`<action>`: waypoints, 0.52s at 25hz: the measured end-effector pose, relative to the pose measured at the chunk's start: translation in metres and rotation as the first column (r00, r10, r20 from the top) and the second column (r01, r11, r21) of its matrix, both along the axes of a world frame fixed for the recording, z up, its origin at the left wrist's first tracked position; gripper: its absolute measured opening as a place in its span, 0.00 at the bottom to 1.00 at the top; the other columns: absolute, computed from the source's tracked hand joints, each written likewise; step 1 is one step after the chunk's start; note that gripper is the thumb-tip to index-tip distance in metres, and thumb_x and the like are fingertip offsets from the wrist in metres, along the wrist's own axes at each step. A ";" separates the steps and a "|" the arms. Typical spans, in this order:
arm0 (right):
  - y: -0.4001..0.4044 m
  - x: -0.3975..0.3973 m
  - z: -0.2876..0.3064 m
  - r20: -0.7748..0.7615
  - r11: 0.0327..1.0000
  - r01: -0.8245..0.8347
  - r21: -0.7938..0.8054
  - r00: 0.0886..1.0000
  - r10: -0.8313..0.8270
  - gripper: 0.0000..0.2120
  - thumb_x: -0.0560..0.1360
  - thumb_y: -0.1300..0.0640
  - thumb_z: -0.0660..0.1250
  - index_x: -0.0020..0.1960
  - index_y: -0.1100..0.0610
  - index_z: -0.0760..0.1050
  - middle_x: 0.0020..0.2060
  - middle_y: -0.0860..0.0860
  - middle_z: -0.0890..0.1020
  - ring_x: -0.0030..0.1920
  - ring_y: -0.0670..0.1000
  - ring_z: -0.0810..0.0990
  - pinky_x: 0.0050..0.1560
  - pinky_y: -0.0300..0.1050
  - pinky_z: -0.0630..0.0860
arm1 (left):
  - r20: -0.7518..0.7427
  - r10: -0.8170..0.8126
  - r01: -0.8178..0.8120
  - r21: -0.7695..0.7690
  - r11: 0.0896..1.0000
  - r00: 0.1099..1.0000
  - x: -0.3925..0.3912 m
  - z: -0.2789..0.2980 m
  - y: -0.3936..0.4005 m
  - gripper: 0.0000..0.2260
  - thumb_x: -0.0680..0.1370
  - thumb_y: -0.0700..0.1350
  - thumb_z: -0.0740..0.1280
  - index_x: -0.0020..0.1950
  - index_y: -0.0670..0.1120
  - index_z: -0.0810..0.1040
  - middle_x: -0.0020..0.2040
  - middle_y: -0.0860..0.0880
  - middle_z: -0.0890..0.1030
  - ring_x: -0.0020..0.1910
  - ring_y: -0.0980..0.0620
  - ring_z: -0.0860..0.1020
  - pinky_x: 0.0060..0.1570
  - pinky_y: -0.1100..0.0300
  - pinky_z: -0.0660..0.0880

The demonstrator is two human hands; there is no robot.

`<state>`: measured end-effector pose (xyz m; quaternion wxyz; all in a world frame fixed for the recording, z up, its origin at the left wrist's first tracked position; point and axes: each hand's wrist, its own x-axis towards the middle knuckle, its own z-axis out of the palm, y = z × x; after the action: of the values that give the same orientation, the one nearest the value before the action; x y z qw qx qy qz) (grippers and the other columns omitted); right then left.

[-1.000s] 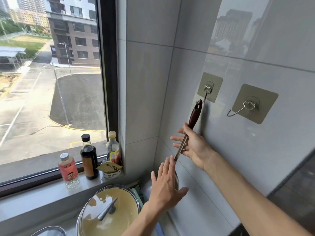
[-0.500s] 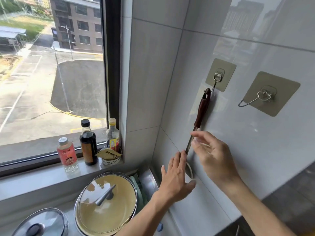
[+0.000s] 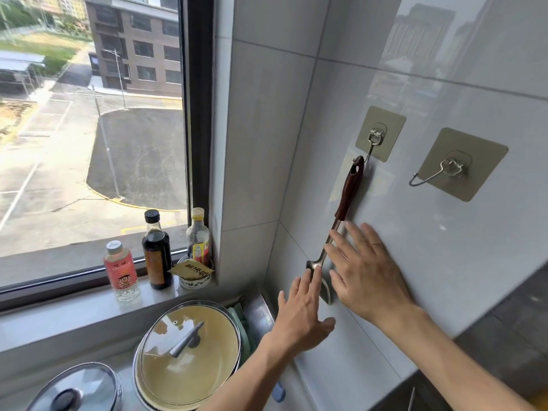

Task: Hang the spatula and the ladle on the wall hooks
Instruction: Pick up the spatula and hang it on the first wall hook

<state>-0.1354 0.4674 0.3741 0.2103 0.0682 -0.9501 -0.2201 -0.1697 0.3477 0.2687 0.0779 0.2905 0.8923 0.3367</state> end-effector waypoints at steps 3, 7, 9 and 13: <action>-0.008 0.013 0.010 0.024 0.995 -0.075 -0.067 0.997 0.077 0.18 0.72 0.52 0.65 0.60 0.57 0.78 0.65 0.57 0.79 0.70 0.61 0.71 0.71 0.57 0.66 | 0.016 -0.003 0.003 0.011 1.000 1.000 0.001 0.005 -0.001 0.44 0.73 0.54 0.67 0.78 0.54 0.40 0.81 0.52 0.48 0.78 0.46 0.49 0.73 0.36 0.53; -0.030 0.041 0.036 -0.279 0.931 -0.331 -0.155 0.919 0.280 0.14 0.74 0.60 0.64 0.57 0.58 0.79 0.64 0.57 0.80 0.68 0.60 0.74 0.70 0.56 0.67 | -0.055 0.019 -0.011 0.131 0.991 0.998 0.001 0.027 -0.010 0.42 0.72 0.53 0.68 0.78 0.54 0.46 0.80 0.52 0.53 0.78 0.50 0.52 0.71 0.36 0.59; -0.038 0.049 0.066 -0.465 0.933 -0.345 -0.103 0.846 0.262 0.15 0.75 0.59 0.62 0.60 0.59 0.77 0.67 0.58 0.77 0.70 0.61 0.70 0.72 0.60 0.63 | -0.114 0.022 -0.003 0.161 0.987 0.993 0.007 0.043 -0.019 0.41 0.73 0.53 0.68 0.78 0.54 0.46 0.80 0.51 0.55 0.78 0.50 0.53 0.71 0.39 0.59; -0.033 0.038 0.119 -0.427 0.999 0.031 -0.021 0.903 -0.037 0.25 0.74 0.55 0.61 0.69 0.63 0.70 0.72 0.61 0.72 0.74 0.60 0.65 0.76 0.60 0.52 | -0.142 0.018 0.008 0.183 0.983 0.990 0.023 0.067 -0.040 0.41 0.74 0.51 0.68 0.78 0.55 0.44 0.80 0.50 0.54 0.78 0.49 0.50 0.73 0.41 0.55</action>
<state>-0.0974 0.4343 0.4927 0.4100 0.0002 -0.8835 -0.2266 -0.1470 0.3077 0.3360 -0.0142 0.3176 0.8615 0.3959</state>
